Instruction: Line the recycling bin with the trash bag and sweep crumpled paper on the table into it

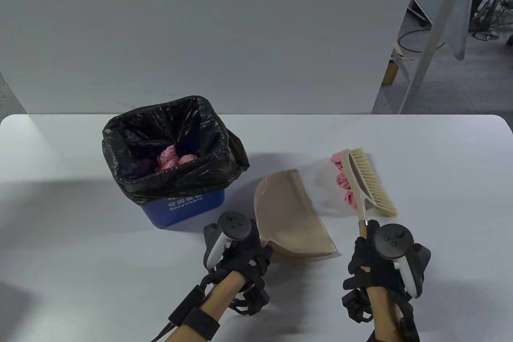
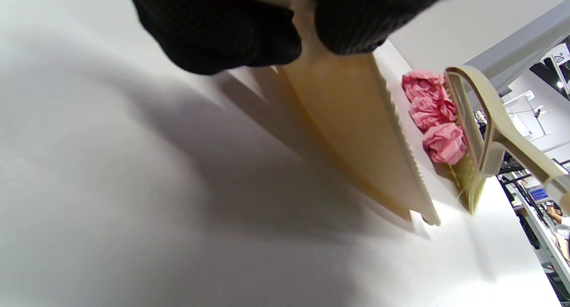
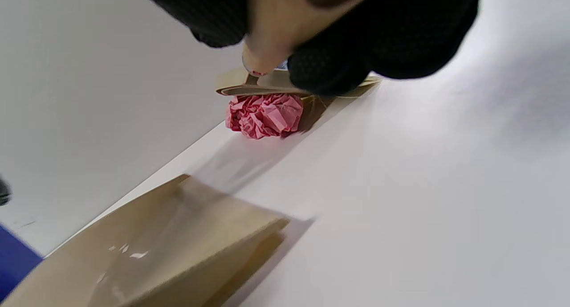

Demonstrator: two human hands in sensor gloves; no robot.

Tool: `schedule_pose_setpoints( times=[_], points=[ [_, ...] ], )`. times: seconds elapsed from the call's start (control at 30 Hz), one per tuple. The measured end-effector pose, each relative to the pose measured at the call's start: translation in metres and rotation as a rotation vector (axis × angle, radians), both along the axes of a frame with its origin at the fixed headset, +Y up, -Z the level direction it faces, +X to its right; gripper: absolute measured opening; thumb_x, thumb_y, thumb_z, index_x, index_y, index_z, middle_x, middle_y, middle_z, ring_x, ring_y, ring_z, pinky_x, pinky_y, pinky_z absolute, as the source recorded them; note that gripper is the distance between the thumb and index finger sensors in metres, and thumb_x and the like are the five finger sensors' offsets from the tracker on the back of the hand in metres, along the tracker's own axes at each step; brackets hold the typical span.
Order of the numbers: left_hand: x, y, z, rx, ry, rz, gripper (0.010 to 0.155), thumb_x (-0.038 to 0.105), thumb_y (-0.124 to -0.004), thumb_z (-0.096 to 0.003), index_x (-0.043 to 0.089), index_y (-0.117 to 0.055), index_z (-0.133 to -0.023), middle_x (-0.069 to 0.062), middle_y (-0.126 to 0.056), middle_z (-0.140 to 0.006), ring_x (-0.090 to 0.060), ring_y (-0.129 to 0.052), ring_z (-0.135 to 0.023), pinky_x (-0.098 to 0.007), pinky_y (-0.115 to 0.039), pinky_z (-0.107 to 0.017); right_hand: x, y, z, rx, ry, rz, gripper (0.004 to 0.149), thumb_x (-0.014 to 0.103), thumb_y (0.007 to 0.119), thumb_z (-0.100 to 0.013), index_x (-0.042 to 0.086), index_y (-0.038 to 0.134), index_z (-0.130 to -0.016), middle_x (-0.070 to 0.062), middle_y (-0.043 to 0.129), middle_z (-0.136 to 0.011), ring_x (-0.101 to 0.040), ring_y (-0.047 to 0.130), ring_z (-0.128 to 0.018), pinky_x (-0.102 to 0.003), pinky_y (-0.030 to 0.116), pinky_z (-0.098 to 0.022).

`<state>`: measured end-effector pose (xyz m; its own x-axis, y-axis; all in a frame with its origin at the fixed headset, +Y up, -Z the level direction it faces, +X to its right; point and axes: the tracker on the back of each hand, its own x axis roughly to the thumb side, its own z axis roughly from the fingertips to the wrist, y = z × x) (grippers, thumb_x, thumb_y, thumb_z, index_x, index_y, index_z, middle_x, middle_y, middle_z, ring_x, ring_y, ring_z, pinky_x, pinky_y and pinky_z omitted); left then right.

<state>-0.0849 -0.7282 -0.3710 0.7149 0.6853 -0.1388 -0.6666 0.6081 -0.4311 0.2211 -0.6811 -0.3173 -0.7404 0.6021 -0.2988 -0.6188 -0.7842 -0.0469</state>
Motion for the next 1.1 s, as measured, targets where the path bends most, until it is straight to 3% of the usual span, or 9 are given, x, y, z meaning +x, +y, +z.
schedule_pose_setpoints(
  times=[0.3,0.9,1.1],
  points=[
    [-0.002,0.001,-0.001,-0.019,0.012,-0.001,0.084,0.031,-0.072,-0.0598,0.003,-0.014,-0.113,-0.027,-0.047,-0.111,-0.026,-0.084,-0.080,-0.040,-0.088,-0.050,-0.024,0.003,0.004,-0.012,0.198,-0.174,0.058,0.024,0.060,-0.063,0.003,0.039,-0.113,-0.031,0.065,-0.098,-0.037,0.085,-0.063,-0.051,0.080,-0.045],
    [-0.006,0.001,-0.003,-0.025,0.022,-0.011,0.084,0.031,-0.072,-0.0598,0.003,-0.014,-0.113,-0.027,-0.047,-0.111,-0.027,-0.083,-0.080,-0.041,-0.088,-0.051,-0.035,0.012,0.011,-0.020,0.361,-0.279,0.058,0.024,0.059,-0.063,0.001,0.039,-0.113,-0.032,0.067,-0.096,-0.036,0.087,-0.060,-0.049,0.082,-0.043],
    [-0.006,0.001,-0.003,-0.025,0.020,-0.018,0.084,0.031,-0.072,-0.0598,0.003,-0.014,-0.113,-0.027,-0.047,-0.111,-0.027,-0.083,-0.080,-0.042,-0.087,-0.051,-0.028,0.018,0.014,-0.013,0.418,-0.395,0.058,0.025,0.058,-0.064,0.000,0.040,-0.112,-0.032,0.069,-0.095,-0.035,0.088,-0.059,-0.048,0.082,-0.042]
  ],
)
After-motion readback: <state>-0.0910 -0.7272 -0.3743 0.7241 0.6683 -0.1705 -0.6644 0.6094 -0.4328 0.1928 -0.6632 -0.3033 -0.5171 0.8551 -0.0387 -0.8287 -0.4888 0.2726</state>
